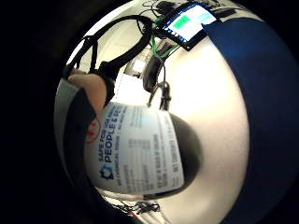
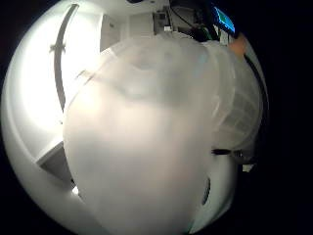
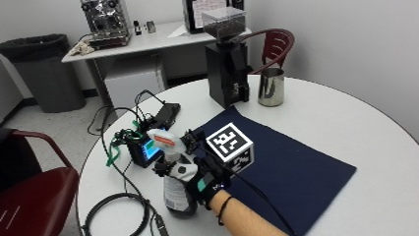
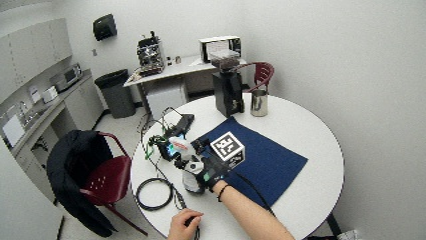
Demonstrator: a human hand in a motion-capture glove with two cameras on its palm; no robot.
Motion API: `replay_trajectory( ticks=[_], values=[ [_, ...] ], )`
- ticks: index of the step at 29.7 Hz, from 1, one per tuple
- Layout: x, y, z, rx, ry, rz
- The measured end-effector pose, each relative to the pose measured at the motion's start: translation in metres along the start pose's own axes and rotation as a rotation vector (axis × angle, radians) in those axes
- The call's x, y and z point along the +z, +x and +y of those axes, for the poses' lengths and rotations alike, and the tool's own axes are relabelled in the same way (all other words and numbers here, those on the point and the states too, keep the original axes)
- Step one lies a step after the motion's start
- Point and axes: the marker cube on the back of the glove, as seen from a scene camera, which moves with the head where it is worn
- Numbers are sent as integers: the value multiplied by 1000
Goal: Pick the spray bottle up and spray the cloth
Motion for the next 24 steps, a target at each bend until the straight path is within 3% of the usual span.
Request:
replay_trajectory(
  ticks=[13, 19, 24],
  values=[
    [-7, 8, 22, -29, -54, 4],
    [-58, 1, 67, -23, -7, -9],
    [-123, 6, 114, 4, 106, 161]
  ],
)
